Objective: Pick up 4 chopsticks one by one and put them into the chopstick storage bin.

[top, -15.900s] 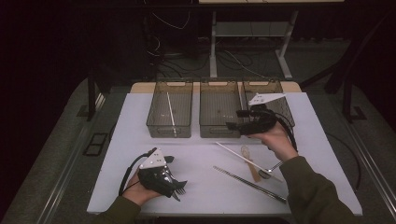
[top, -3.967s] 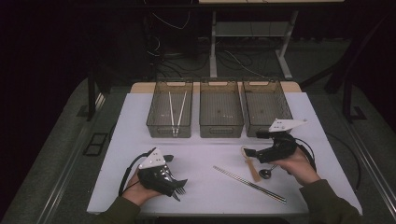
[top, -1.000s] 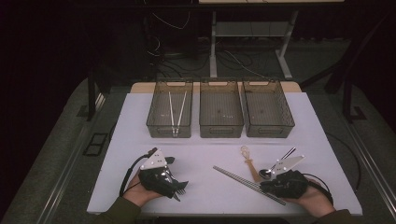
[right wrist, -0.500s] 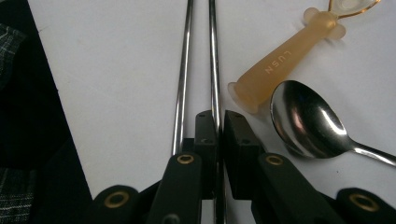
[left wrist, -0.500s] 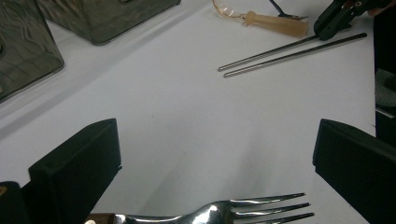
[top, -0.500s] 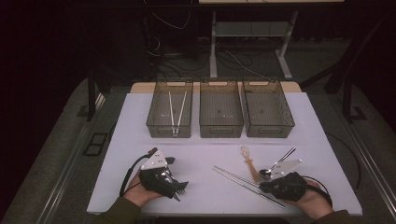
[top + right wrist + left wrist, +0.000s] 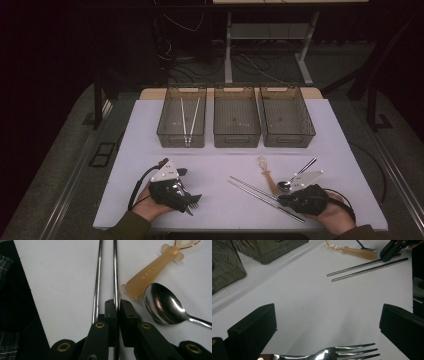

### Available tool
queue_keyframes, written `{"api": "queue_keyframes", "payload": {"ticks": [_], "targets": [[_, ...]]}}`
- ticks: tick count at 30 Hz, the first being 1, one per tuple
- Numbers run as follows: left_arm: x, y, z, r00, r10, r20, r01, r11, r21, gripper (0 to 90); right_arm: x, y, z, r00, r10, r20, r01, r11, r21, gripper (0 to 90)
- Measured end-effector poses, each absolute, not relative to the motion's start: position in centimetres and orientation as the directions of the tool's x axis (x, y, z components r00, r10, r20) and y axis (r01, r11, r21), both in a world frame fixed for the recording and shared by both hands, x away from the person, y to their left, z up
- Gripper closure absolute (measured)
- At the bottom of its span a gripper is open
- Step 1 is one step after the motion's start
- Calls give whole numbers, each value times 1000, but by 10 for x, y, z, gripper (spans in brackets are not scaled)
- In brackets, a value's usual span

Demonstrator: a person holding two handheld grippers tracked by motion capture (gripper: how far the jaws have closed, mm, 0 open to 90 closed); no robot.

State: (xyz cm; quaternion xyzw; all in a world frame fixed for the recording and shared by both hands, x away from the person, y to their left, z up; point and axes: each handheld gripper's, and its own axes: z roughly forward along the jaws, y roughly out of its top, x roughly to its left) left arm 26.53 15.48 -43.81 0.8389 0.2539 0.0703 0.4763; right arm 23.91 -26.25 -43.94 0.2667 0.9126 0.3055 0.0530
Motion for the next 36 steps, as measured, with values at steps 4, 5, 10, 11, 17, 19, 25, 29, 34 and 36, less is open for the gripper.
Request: {"api": "queue_keyframes", "payload": {"ticks": [4,5,10,11,17,19,25,29,34,36], "targets": [[265,155,-438,861,493,-124,359,-418,835,0,239,-263,-439,-854,516,70,453,670,588,854],[265,155,-438,861,493,-124,359,-418,835,0,239,-263,-438,-855,513,76,453,667,591,854],[265,155,-438,861,493,-124,359,-416,836,0,239,-265,-434,-857,509,85,448,652,613,854],[265,155,-438,861,493,-124,359,-417,835,0,239,-266,-433,-856,509,86,447,648,617,854],[265,155,-438,861,493,-123,358,-417,835,0,240,-270,-428,-853,512,103,449,619,644,854],[265,155,-438,861,493,-124,358,-417,835,0,240,-272,-426,-853,511,104,447,613,652,854],[265,155,-438,861,493,-124,359,-417,835,0,241,-276,-419,-853,508,124,448,587,674,854],[265,155,-438,862,492,-123,358,-418,835,0,242,-278,-414,-850,509,132,447,568,691,854],[266,155,-438,861,493,-124,359,-416,836,0,243,-281,-410,-850,507,146,447,545,710,854],[265,155,-438,861,493,-125,359,-416,835,0,243,-282,-408,-849,507,152,446,532,720,854]]}}
